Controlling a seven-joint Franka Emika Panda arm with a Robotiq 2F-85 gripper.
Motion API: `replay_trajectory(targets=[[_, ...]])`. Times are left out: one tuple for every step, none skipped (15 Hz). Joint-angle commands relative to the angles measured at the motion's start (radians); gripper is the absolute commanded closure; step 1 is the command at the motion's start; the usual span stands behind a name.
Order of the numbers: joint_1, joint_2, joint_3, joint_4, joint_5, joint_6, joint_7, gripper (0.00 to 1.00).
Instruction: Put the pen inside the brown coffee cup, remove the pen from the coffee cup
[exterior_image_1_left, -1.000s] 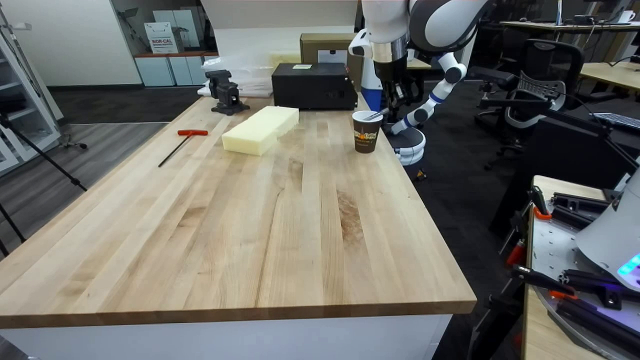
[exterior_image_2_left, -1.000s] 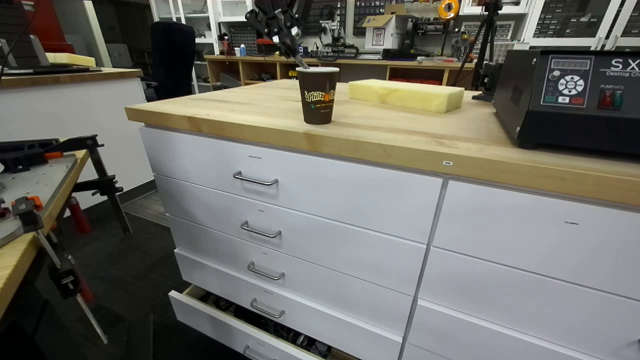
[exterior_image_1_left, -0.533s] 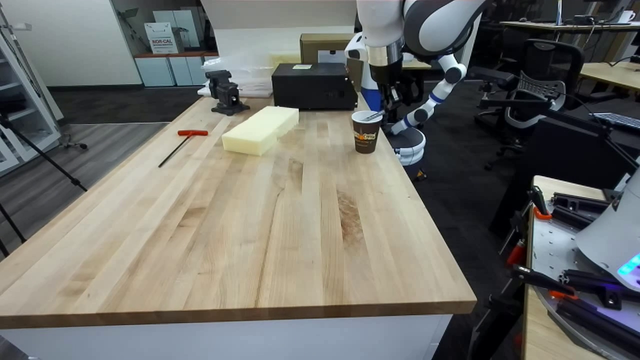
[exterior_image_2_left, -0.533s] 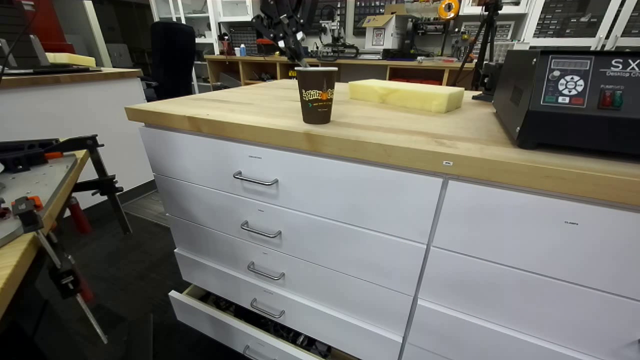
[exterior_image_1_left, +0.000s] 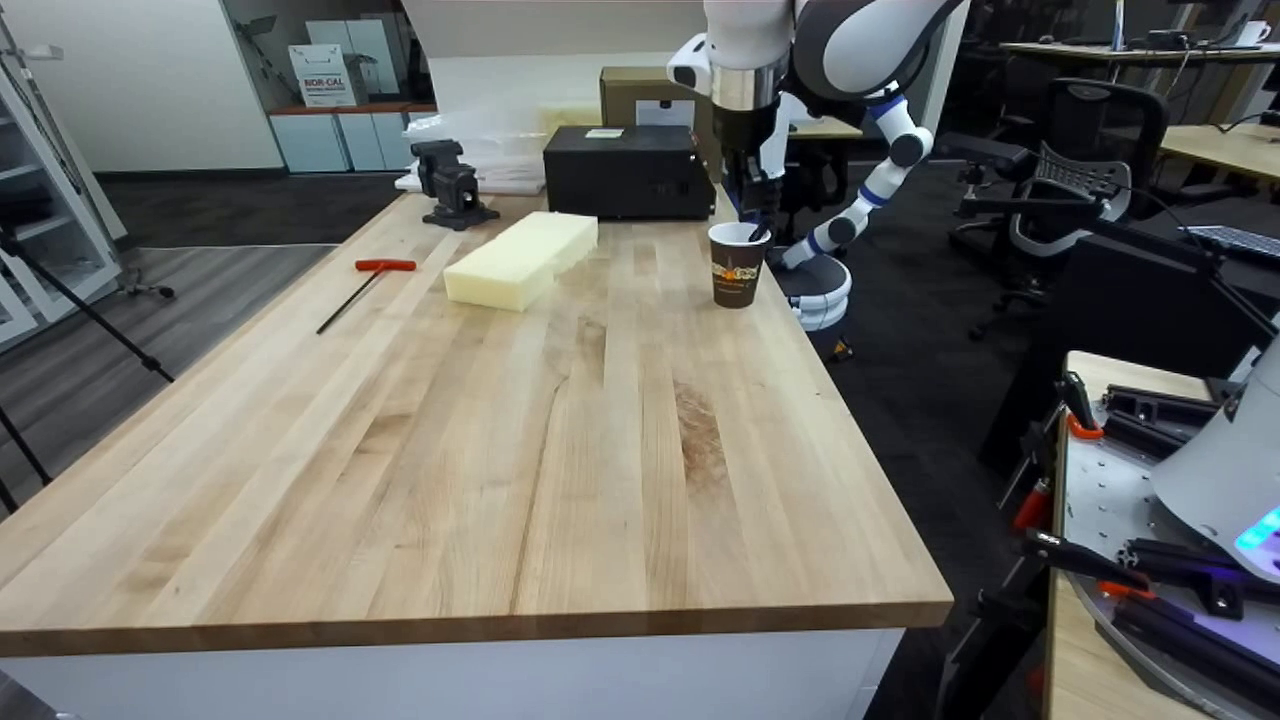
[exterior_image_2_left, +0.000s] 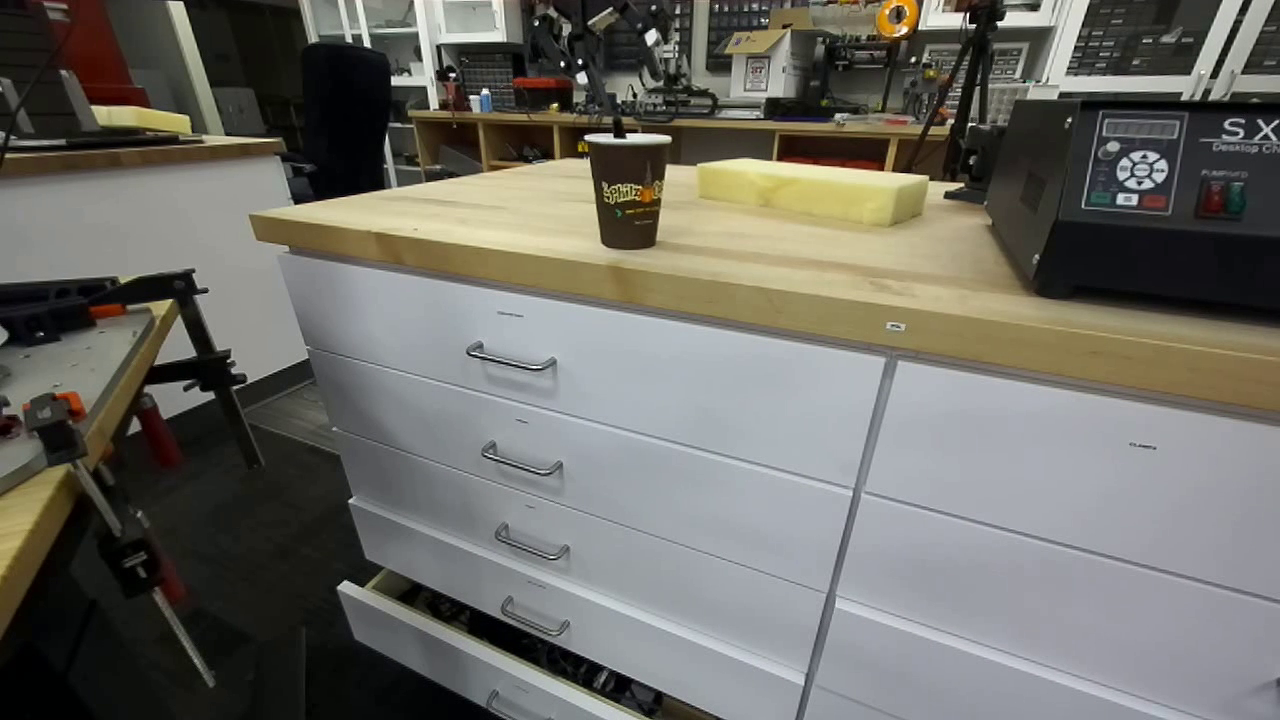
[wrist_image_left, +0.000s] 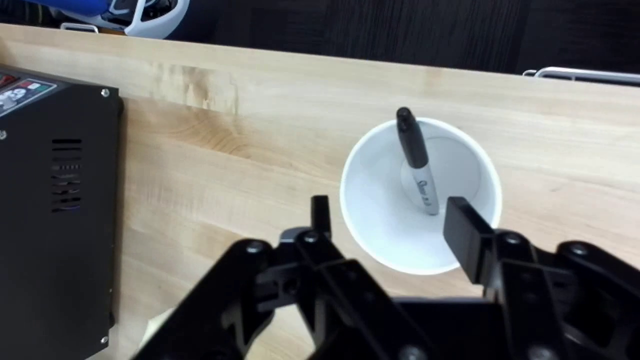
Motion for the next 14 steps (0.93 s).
replay_trajectory(targets=[[0.007,-0.029,0.007,0.010,0.051,0.044,0.035,0.09],[0.007,-0.040,0.011,0.011,0.082,0.057,0.034,0.03],[0.008,-0.048,0.014,0.012,0.105,0.067,0.036,0.01],[0.011,-0.061,0.013,0.010,0.111,0.079,0.046,0.00],[0.013,-0.073,0.011,0.010,0.110,0.080,0.068,0.00],[0.013,-0.087,0.011,0.009,0.133,0.070,0.092,0.00],[0.010,-0.103,0.010,0.004,0.164,0.061,0.116,0.00],[0.007,-0.123,0.007,-0.006,0.194,0.057,0.138,0.00],[0.005,-0.138,0.004,-0.012,0.212,0.056,0.155,0.00],[0.001,-0.157,-0.001,-0.023,0.234,0.052,0.169,0.00],[-0.003,-0.174,-0.005,-0.033,0.261,0.046,0.179,0.00],[-0.009,-0.191,-0.010,-0.046,0.299,0.043,0.186,0.00],[-0.014,-0.205,-0.016,-0.058,0.328,0.044,0.193,0.00],[-0.020,-0.220,-0.024,-0.072,0.364,0.042,0.199,0.00]])
